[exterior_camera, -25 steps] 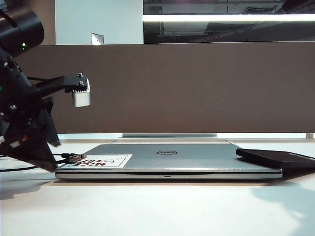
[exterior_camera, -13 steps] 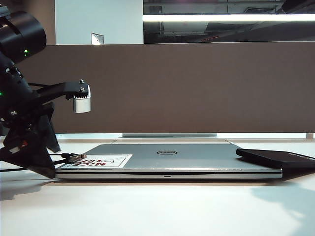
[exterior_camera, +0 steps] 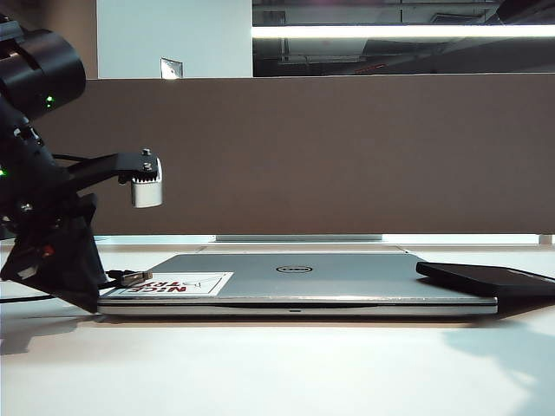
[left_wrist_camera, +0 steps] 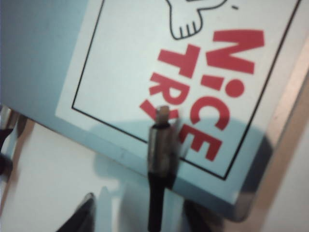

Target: Pick up the charging cable and the phone, plug the charging cable into the charging port on the phone, and finally place them back on the table.

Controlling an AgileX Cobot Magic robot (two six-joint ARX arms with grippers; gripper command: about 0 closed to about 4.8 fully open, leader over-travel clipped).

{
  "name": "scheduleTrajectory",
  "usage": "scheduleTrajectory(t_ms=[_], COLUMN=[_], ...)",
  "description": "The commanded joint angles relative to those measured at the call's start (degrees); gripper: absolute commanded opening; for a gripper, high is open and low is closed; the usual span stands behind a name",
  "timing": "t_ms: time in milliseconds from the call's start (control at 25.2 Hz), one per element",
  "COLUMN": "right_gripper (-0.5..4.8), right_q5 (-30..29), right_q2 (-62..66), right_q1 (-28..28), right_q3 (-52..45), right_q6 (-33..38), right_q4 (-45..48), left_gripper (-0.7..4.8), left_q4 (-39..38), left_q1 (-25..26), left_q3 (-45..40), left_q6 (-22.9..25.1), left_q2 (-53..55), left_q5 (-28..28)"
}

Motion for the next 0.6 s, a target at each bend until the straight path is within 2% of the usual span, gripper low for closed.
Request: scheduleTrajectory(t_ms=[40, 318, 397, 437, 477, 596], right_gripper=[-0.06, -0.06, -0.06, -0.06, -0.06, -0.06], right_q5=[-0.11, -0.11, -0.11, -0.11, -0.11, -0.11], right_q2=[-0.11, -0.04, -0.02, -0.02, -0.04, -0.02], right_q1=[-0.04, -0.04, -0.04, -0.04, -0.07, -0.04], right_q3=[0.26, 0.26, 0.26, 0.26, 0.26, 0.26], right_q6=[-0.42, -0.42, -0.42, -0.42, -0.42, -0.42], right_q4=[1.01, 1.03, 1.03, 1.01, 1.03, 1.03], left_gripper=[2.37, 2.36, 1.60, 0.37, -0.08, -0.08], left_q4=[0.76, 1.18, 1.22, 1.42, 1.64, 2.38], left_q1=[-0.96, -2.25, -2.25, -2.25, -2.25, -2.25], left_q3=[0.11, 0.11, 0.11, 0.11, 0.11, 0.11], left_q6=[0.28, 0.28, 0.26, 0.26, 0.20, 0.24], left_q2=[-0.13, -0.11, -0.11, -0.11, -0.11, -0.13], left_q5=[0.39, 0.42, 0.42, 0.42, 0.37, 0.44])
